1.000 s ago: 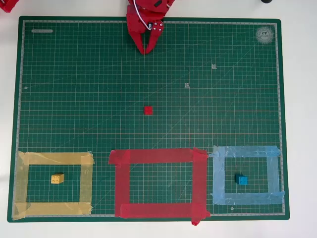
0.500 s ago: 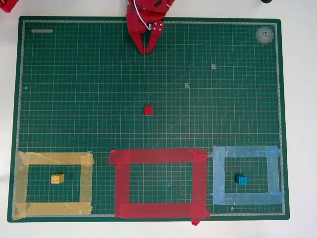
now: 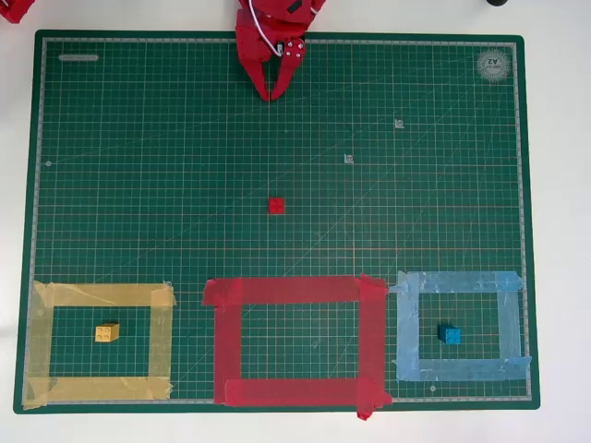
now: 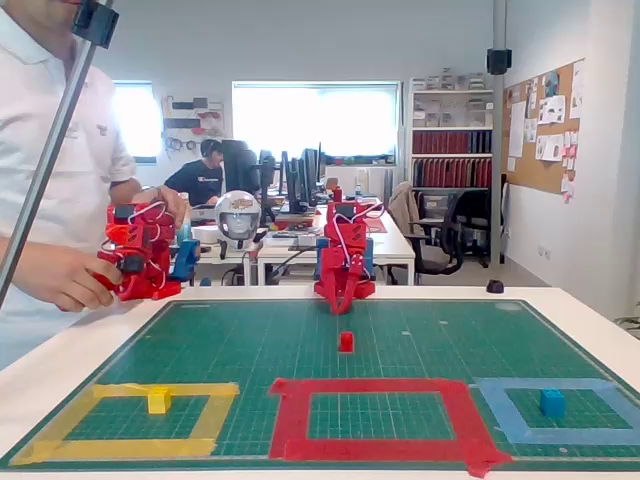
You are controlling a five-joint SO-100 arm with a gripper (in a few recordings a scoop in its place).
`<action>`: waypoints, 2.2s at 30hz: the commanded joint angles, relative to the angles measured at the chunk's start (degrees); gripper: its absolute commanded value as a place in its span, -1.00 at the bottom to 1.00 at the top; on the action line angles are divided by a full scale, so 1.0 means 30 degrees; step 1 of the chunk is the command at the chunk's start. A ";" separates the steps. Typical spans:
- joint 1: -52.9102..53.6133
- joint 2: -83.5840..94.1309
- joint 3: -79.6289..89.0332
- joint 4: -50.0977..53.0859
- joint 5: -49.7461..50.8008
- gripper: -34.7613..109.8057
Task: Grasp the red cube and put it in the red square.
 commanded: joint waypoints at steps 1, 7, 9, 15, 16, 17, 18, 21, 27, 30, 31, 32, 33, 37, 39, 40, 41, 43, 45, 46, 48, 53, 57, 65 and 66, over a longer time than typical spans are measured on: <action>0.0234 0.0674 0.0146 0.0293 -0.0352 -0.53; 0.0059 0.0645 0.0146 0.0322 -0.0352 -0.53; 0.0029 0.0498 0.0146 0.0293 -0.0352 -0.53; -0.0703 -0.1172 -0.0732 -0.0264 -0.0381 -0.54; -0.0703 -0.2344 -0.1758 -0.0264 -0.0352 -0.54; -0.0732 -0.3574 -0.3018 -0.0264 -0.0352 -0.54; -0.0908 -0.4775 -0.4336 -0.0264 -0.0352 -0.54; -0.1289 -0.9141 -0.9111 -0.0293 -0.0469 -0.53; -0.1230 -1.6582 -1.7637 -0.0645 -0.0498 -0.53; -0.1113 -1.9043 -2.0156 -0.1641 -0.0352 -0.53; -0.1113 -1.9893 -2.0859 -0.2021 -0.0352 -0.53; -0.1113 -2.0537 -2.1182 -0.2695 -0.0352 -0.53; -0.1113 -2.1064 -2.1123 -0.3691 -0.0322 -0.53; -0.1318 -2.1240 -1.6465 -1.1543 -0.0029 -0.52; -0.1289 -2.1035 -1.4150 -1.4502 -0.0176 -0.49; -0.1260 -2.0713 -1.3213 -1.5469 -0.0176 -0.49; -0.1260 -2.0391 -1.2744 -1.5703 -0.0176 -0.48; -0.1348 -1.9482 -1.1865 -1.5967 -0.0029 -0.46; -0.1465 -1.8486 -1.0605 -1.7344 0.0410 -0.46; -0.1523 -1.8223 -0.9814 -1.8545 0.0645 -0.45; -0.1553 -1.7959 -0.7910 -2.1621 0.0791 -0.44; -0.1553 -1.7783 -0.5420 -2.4873 0.1494 -0.43; -0.1553 -1.7783 -0.4482 -2.5664 0.1553 -0.40; -0.1553 -1.7900 -0.3428 -2.5957 0.1465 -0.39; -0.1494 -1.7900 -0.3369 -2.6016 0.1318 -0.39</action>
